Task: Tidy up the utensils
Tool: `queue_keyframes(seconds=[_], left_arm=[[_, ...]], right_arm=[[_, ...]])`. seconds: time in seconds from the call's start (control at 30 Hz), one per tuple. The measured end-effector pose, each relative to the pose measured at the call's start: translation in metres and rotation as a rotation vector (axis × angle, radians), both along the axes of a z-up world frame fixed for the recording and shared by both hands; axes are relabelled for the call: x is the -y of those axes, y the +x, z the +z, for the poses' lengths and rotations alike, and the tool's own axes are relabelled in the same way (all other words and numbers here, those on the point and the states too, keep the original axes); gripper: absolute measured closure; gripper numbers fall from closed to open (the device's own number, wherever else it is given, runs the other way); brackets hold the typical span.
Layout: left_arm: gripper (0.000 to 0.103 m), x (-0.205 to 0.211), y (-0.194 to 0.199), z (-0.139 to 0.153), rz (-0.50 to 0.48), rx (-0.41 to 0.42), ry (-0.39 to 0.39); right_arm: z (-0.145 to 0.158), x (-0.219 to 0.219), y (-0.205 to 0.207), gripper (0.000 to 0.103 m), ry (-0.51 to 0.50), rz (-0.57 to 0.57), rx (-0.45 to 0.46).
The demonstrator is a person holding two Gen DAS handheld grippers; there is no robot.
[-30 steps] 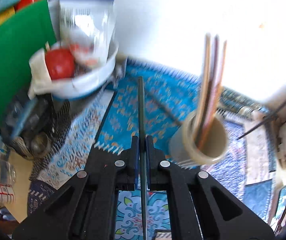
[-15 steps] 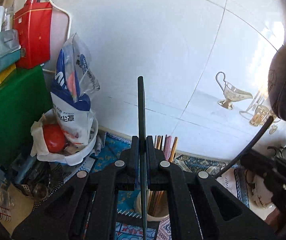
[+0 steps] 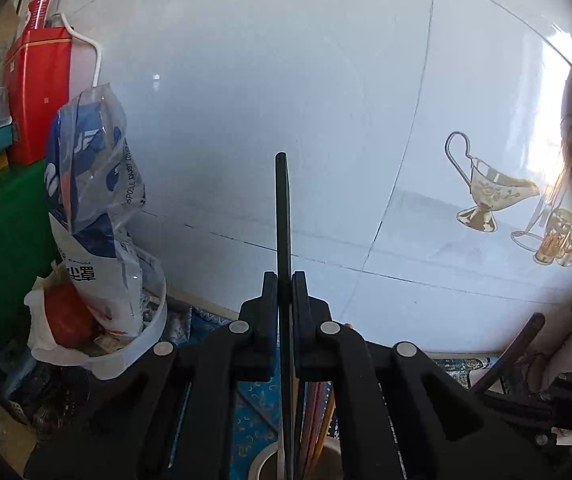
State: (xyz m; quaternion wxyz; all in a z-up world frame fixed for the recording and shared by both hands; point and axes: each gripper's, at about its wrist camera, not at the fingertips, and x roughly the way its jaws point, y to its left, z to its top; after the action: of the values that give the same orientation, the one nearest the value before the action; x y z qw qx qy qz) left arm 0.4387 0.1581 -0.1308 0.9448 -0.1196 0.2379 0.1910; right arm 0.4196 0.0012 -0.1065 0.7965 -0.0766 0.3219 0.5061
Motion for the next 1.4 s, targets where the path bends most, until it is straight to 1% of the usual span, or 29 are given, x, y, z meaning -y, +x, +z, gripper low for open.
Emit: queue_keyframes(seconds=[0.13,0.23,0.27,0.43,0.5,0.6,0.73,0.83,0.93,1.03,1.13,1.17,1.23,1.3,1.4], left_arm=[[0.099,0.007,0.008,-0.024,-0.014,-0.027,0.06],[0.099,0.012,0.007,-0.038,-0.029,-0.039,0.09],[0.099,0.013,0.007,-0.041,-0.037,-0.048,0.089],[0.099,0.008,0.001,-0.049,-0.075,-0.09,0.029],[0.099,0.003,0.0,-0.05,-0.093,-0.108,-0.02],[0.099,-0.006,-0.007,-0.048,-0.112,-0.123,-0.091],[0.099,-0.005,-0.019,-0.041,-0.142,-0.134,-0.139],[0.098,0.0,-0.032,-0.031,-0.152,-0.153,-0.14],[0.098,0.006,-0.051,-0.018,-0.16,-0.16,-0.131],[0.098,0.015,-0.075,0.003,-0.168,-0.144,-0.107],[0.095,0.03,-0.105,0.034,-0.189,-0.107,-0.077],[0.094,0.036,-0.117,0.046,-0.2,-0.088,-0.06],[0.087,0.048,-0.139,0.066,-0.218,-0.047,-0.023],[0.077,0.062,-0.165,0.089,-0.231,0.005,0.017],[0.069,0.082,-0.206,0.121,-0.255,0.09,0.059]], right_arm=[[-0.012,-0.003,0.009,0.097,-0.019,0.007,-0.027],[-0.018,-0.007,0.013,0.097,-0.041,0.012,-0.03],[-0.02,-0.008,0.013,0.097,-0.049,0.012,-0.03],[-0.023,-0.01,0.014,0.097,-0.059,0.009,-0.035],[-0.022,-0.01,0.013,0.097,-0.065,0.009,-0.035],[-0.023,-0.009,0.012,0.097,-0.076,0.01,-0.042],[-0.018,-0.01,0.009,0.096,-0.091,0.013,-0.048],[-0.009,-0.004,0.0,0.094,-0.081,0.016,-0.036],[0.007,0.006,-0.016,0.092,-0.06,0.006,-0.001],[0.029,0.022,-0.036,0.091,-0.029,-0.012,0.047],[0.057,0.04,-0.063,0.091,0.015,-0.043,0.115],[0.068,0.047,-0.074,0.091,0.034,-0.056,0.143],[0.088,0.064,-0.098,0.091,0.078,-0.087,0.199],[0.108,0.082,-0.123,0.091,0.129,-0.12,0.252],[0.133,0.11,-0.167,0.091,0.206,-0.178,0.337]])
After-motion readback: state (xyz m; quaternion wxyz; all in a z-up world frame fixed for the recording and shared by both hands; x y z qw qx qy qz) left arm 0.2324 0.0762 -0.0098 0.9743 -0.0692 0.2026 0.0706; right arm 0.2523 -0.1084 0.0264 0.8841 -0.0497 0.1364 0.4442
